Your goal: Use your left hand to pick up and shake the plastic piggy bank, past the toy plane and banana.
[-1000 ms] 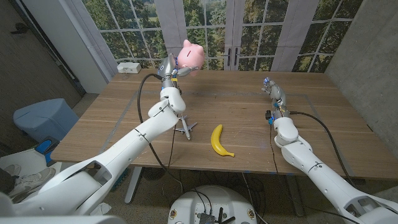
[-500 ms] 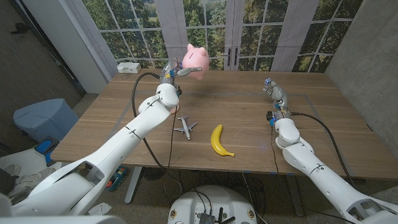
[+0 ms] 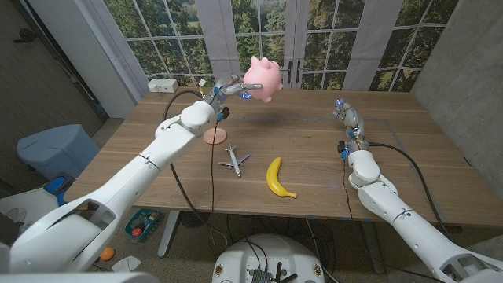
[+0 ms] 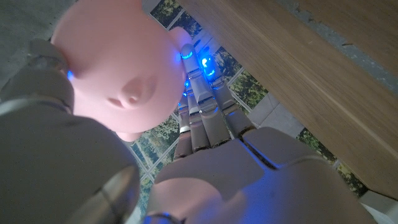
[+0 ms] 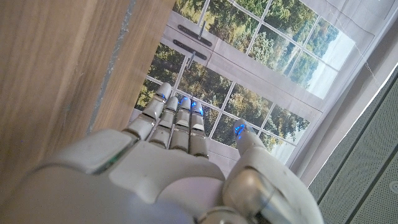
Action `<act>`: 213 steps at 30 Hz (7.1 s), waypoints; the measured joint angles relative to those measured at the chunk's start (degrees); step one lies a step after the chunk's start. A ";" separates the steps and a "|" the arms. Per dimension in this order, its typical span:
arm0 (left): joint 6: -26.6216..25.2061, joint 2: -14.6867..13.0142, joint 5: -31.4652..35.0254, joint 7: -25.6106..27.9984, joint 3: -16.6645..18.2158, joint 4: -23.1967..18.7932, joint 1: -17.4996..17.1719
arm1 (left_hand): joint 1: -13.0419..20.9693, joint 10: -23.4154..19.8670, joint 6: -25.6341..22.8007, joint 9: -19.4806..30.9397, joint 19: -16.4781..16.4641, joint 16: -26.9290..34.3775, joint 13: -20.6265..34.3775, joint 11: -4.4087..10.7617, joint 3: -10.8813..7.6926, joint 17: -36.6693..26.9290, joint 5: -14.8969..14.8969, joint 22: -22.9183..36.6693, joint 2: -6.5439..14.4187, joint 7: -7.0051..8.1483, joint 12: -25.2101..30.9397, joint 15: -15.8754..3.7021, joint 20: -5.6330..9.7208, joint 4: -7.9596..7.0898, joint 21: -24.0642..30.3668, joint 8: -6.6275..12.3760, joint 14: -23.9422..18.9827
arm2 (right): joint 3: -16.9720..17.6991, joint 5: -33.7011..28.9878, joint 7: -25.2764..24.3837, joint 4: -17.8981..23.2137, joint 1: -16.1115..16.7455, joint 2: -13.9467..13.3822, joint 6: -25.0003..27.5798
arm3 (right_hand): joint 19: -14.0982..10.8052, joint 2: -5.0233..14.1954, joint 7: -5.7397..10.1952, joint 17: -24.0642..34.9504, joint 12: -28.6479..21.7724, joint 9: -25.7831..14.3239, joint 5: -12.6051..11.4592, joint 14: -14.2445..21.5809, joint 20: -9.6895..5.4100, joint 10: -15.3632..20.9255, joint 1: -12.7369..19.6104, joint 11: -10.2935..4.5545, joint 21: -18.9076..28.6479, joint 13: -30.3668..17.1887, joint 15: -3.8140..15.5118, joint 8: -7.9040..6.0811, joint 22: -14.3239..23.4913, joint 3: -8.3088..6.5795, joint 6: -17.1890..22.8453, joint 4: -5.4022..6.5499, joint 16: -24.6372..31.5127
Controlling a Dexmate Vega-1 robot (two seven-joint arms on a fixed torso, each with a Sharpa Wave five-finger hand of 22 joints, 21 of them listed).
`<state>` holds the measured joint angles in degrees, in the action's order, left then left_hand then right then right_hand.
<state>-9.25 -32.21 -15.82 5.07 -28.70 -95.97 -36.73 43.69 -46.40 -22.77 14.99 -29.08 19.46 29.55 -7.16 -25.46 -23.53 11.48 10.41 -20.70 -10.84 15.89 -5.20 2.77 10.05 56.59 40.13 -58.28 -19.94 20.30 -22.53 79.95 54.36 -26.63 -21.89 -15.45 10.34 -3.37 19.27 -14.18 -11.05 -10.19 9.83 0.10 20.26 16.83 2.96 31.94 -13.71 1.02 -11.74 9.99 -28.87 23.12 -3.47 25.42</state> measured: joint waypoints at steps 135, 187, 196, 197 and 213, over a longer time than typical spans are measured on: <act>-0.29 -3.31 -4.50 -3.05 -1.41 0.68 2.17 | 0.23 -0.50 -1.02 0.00 0.61 -0.83 0.86 0.11 -0.09 -0.83 -0.20 -0.27 -0.23 -0.03 -1.26 -0.10 -0.01 0.07 1.56 -0.65 -0.12 | -0.07 -0.51 -0.53 0.13 -0.34 0.23 0.29 | -0.82 0.00 0.00 0.29 0.23 0.00 0.00 0.52 0.01 0.00 0.00 0.00 -1.65 0.01 0.12 0.00 0.00 0.00 0.00 0.00 -0.65; -26.80 6.26 30.68 34.13 -7.04 -7.43 -1.87 | 0.23 -1.25 -2.56 0.00 0.49 -1.05 0.72 0.38 -0.15 -0.91 0.14 -0.26 -0.23 -0.32 -1.48 -0.44 -0.12 0.13 2.10 -0.93 -0.80 | -1.13 -1.06 -0.07 -1.38 -2.43 0.87 0.99 | -0.81 0.00 0.00 0.27 0.23 0.00 0.00 0.72 0.01 0.00 0.00 0.00 -2.08 0.01 -0.10 0.00 0.00 0.24 0.00 0.24 -0.86; -23.82 3.35 26.41 27.60 -5.33 -8.89 -1.99 | 0.23 -1.42 -2.75 0.00 0.49 -1.05 0.75 0.43 -0.10 -0.92 0.02 -0.26 -0.23 -0.13 -1.55 -0.44 -0.12 0.08 2.10 -1.13 -0.81 | -1.24 -1.10 0.15 -1.82 -2.86 0.89 1.00 | -0.81 0.00 0.00 0.27 0.23 0.00 0.00 0.72 0.01 0.00 0.00 0.00 -2.29 0.01 -0.10 0.00 0.00 0.24 0.00 0.24 -0.86; -23.09 3.16 25.89 26.53 -5.27 -8.94 -2.00 | 0.23 -1.43 -2.76 0.00 0.49 -1.06 0.75 0.43 -0.09 -0.90 0.05 -0.26 -0.23 -0.13 -1.56 -0.44 -0.12 0.08 2.10 -1.13 -0.81 | -1.24 -1.10 0.15 -1.84 -2.88 0.89 1.00 | -0.81 0.00 0.00 0.27 0.23 0.00 0.00 0.72 0.01 0.00 0.00 0.00 -2.29 0.01 -0.10 0.00 0.00 0.24 0.00 0.24 -0.86; -10.87 -3.23 17.39 12.72 -2.98 -8.26 -0.86 | 0.23 -1.50 -2.99 0.00 0.49 -1.28 0.75 0.50 -0.07 -0.87 0.24 -0.26 -0.23 -0.34 -1.80 -0.44 -0.11 0.05 2.10 -1.33 -0.81 | -1.15 -0.91 0.22 -2.00 -2.67 0.88 0.57 | -0.81 0.00 0.00 0.27 0.23 0.00 0.00 0.72 0.01 0.00 0.00 0.00 -2.50 0.01 -0.10 0.00 0.00 0.24 0.00 0.24 -1.09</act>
<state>-20.12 -35.45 1.57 17.79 -31.68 -104.23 -37.59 43.92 -47.89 -25.75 14.99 -28.58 18.18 30.30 -6.66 -25.53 -24.40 11.72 10.16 -20.93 -11.18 14.08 -5.65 2.66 10.11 58.68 38.80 -59.09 -21.09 19.39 -22.31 77.95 51.69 -25.74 -21.32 -16.25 10.34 -3.37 19.54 -13.96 -11.05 -10.19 10.55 0.11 20.26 16.83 2.96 29.45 -13.70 0.92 -11.74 9.99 -28.63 23.12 -3.23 24.33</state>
